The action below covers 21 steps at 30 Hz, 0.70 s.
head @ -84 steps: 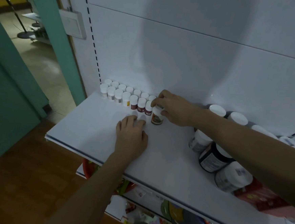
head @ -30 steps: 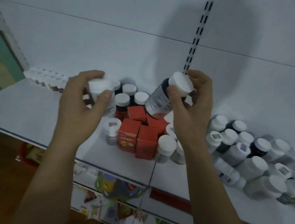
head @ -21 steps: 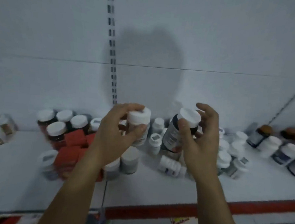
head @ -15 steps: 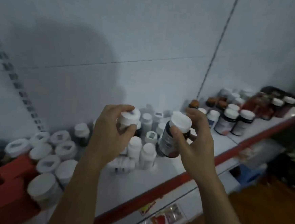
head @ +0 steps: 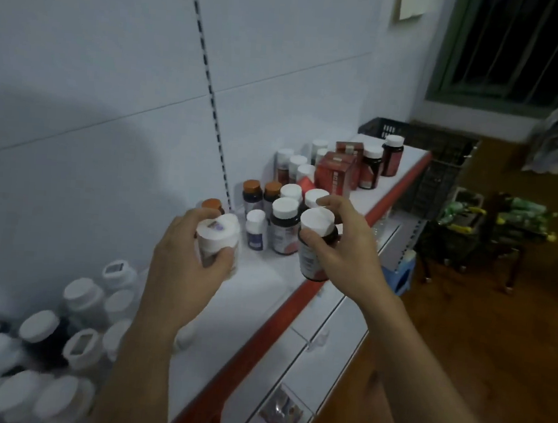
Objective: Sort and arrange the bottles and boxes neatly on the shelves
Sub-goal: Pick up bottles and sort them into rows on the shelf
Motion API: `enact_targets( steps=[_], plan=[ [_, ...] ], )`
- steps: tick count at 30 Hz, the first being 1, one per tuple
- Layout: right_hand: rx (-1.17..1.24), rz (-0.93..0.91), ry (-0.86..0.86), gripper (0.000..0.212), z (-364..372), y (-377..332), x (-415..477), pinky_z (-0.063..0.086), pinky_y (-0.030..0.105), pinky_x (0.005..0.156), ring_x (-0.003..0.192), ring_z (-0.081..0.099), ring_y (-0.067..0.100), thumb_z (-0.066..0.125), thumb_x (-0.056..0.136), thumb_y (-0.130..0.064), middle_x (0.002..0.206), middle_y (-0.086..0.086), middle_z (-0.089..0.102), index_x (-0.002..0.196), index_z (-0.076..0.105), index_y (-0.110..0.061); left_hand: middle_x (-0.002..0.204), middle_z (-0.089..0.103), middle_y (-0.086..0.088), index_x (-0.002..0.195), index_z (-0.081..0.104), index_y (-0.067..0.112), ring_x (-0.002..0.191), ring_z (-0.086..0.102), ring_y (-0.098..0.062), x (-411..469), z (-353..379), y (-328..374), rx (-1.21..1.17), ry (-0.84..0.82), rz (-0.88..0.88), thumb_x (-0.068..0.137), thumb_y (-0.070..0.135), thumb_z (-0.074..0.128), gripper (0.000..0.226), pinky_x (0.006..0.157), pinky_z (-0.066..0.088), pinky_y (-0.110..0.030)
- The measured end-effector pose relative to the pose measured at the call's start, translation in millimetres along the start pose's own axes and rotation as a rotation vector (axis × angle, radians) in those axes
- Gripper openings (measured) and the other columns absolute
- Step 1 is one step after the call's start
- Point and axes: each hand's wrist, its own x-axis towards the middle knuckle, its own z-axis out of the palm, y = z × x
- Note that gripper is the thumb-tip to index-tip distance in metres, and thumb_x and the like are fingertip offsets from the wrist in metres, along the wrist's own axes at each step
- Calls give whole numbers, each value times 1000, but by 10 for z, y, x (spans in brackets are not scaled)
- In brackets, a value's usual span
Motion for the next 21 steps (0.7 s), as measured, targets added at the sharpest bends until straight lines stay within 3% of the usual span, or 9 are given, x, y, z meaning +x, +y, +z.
enact_targets(
  steps=[3, 8, 11, 13, 16, 18, 21],
  plan=[
    [-58, 0, 65, 38, -221, 483, 401, 53, 34, 82, 105, 55, 7, 74, 84, -45, 109, -27, 57, 113, 49, -47, 117, 59, 6, 120, 56, 33, 102, 54, -11, 219, 529, 0, 15, -20, -75, 80, 13, 76, 49, 87, 41, -27],
    [-81, 53, 159, 31, -444, 1027, 955, 58, 33, 78, 98, 59, -1, 73, 86, -42, 105, -23, 60, 110, 53, -40, 112, 61, 11, 118, 58, 35, 101, 57, -15, 354, 1162, -90, 71, -71, -208, 79, 19, 77, 46, 75, 42, -26],
    [-101, 68, 43, 29, -496, 1190, 1261, 53, 25, 70, 93, 59, -6, 74, 89, -37, 99, -22, 60, 109, 53, -36, 111, 61, 13, 117, 58, 36, 99, 58, -12, 398, 1388, -81, 89, -52, -251, 81, 25, 78, 43, 76, 46, -30],
    [-148, 102, -75, 28, -484, 1261, 1403, 49, 22, 65, 86, 62, 2, 76, 88, -34, 98, -16, 60, 104, 53, -32, 115, 57, 11, 119, 56, 36, 100, 55, -13, 430, 1478, -100, 114, -19, -292, 83, 26, 77, 43, 78, 44, -32],
    [-255, 129, -263, 25, -466, 1265, 1520, 53, 31, 71, 89, 64, 16, 77, 87, -33, 109, 0, 60, 100, 57, -28, 116, 52, 8, 118, 54, 35, 96, 49, -12, 459, 1504, -151, 210, 28, -317, 84, 24, 77, 43, 75, 39, -30],
    [-307, 108, -374, 23, -499, 1195, 1558, 54, 35, 77, 91, 64, 17, 75, 87, -39, 113, 0, 57, 99, 59, -28, 121, 50, 5, 118, 55, 32, 95, 48, -12, 470, 1456, -178, 270, 37, -332, 83, 20, 78, 43, 75, 39, -30],
    [-405, -5, -361, 20, -577, 1027, 1673, 43, 30, 75, 86, 56, 12, 71, 87, -41, 108, -3, 53, 100, 61, -30, 125, 49, 4, 120, 57, 32, 101, 57, -19, 507, 1335, -177, 300, -22, -321, 84, 21, 79, 43, 79, 48, -35]
  ],
)
